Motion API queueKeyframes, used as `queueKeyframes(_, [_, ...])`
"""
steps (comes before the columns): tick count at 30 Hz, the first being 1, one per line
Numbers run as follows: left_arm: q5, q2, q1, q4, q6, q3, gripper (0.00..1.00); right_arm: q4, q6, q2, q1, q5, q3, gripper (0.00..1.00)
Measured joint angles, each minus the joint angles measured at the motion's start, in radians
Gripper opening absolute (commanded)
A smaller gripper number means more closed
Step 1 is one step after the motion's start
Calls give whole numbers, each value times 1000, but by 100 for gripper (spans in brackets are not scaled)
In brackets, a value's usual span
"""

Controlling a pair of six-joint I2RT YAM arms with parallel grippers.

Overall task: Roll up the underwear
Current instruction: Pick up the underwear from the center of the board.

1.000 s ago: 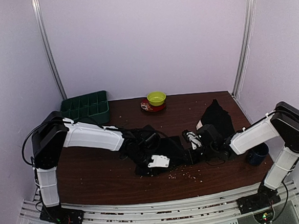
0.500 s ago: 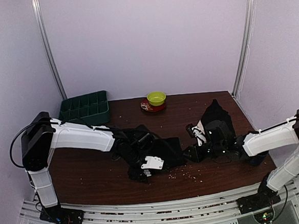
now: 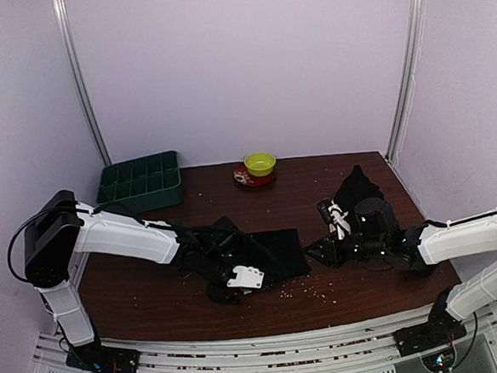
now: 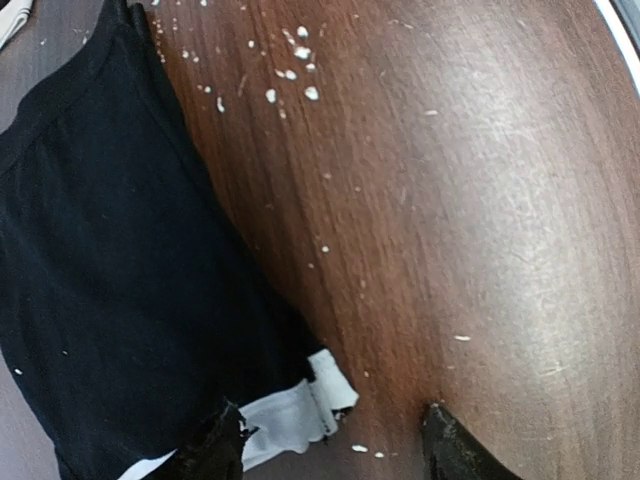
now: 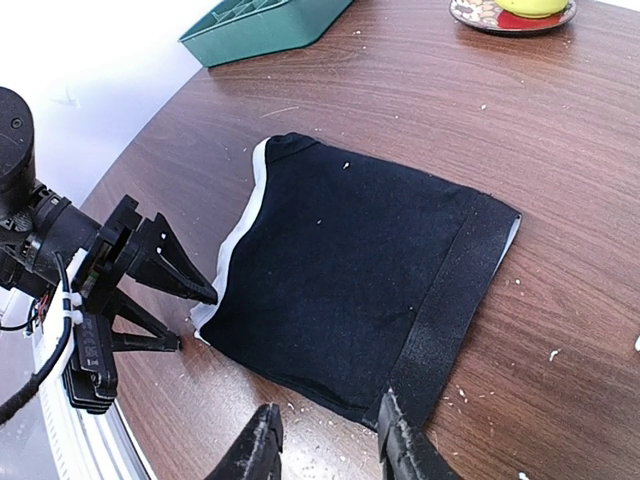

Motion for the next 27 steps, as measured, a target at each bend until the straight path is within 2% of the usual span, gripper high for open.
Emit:
queueKeyframes(6, [-28,4,-14,53,2,-10,55,0,-3,-1,0,1,0,35])
queueKeyframes(9, [-42,12,-23,79,2,-10,43,0,-8,-7,0,2,-1,36])
queueKeyframes(11, [-52,19,-25,93,-1,-10,31,0,-14,-12,0,4,-1,36])
queueKeyframes(19, [-97,35,-30,133,-4,-13,1,0,-22,-24,0,7,-3,38])
queueKeyframes(21, [-103,34,-30,134,-4,-14,0,1,-26,-24,0,8,-8,43])
queueKeyframes(24, [-103,32,-30,132,-4,-14,0,17,-40,-36,8,14,-27,56])
queueKeyframes(27, [-76,22,-22,103,1,-13,0,43,-64,-74,35,41,-58,63])
